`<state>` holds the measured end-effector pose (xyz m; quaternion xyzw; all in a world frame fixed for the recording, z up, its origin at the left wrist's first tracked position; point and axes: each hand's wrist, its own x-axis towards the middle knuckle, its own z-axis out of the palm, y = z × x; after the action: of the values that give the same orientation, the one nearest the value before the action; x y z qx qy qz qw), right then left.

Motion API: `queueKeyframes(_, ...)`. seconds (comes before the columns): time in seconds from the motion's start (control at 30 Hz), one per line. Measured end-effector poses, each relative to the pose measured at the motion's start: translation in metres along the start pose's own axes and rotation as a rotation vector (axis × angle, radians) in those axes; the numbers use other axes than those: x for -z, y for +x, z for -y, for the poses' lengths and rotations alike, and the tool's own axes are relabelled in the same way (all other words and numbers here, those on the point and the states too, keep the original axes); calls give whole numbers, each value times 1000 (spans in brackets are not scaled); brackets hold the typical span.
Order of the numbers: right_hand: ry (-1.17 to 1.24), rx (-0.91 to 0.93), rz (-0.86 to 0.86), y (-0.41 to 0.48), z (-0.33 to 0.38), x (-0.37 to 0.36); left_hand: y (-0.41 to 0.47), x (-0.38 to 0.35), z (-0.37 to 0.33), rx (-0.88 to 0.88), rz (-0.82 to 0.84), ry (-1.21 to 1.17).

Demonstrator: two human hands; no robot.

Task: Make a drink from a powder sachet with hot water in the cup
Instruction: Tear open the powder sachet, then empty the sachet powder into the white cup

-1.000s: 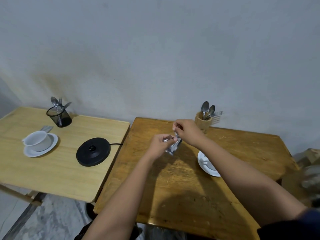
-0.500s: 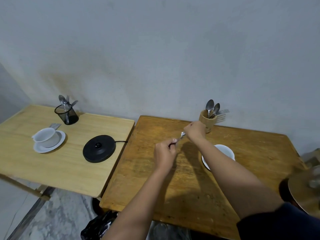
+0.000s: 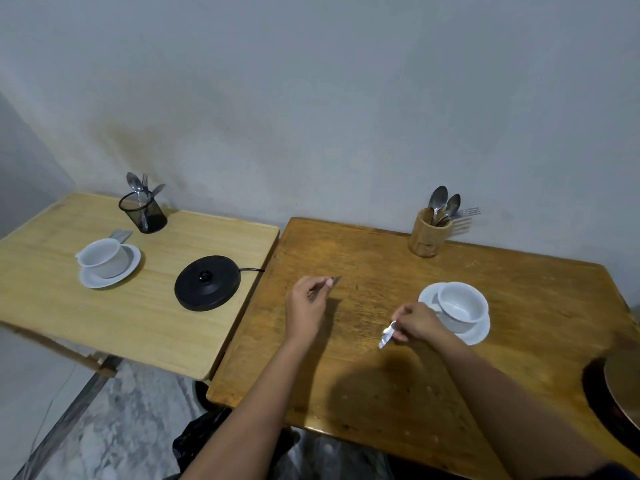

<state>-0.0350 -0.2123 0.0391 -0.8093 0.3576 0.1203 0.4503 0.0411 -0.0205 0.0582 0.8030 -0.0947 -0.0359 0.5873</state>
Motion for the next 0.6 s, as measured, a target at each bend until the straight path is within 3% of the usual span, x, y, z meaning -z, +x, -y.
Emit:
queueKeyframes(0.17,22,-15,102,11,-10,-32,4,9,12,74,12,18)
queueKeyframes(0.33,-147,76,122,16,-6,-38,9,11,12,88,30,44)
queueKeyframes(0.4,-37,142,133,14,5,-35,12,6,6,92,52,26)
queueKeyframes(0.53,322,205,351,-6,39,-19,20,-13,-19,37,115,7)
queueKeyframes(0.6,381,269,309,-11,45,-6,25,-27,-36,45,126,-39)
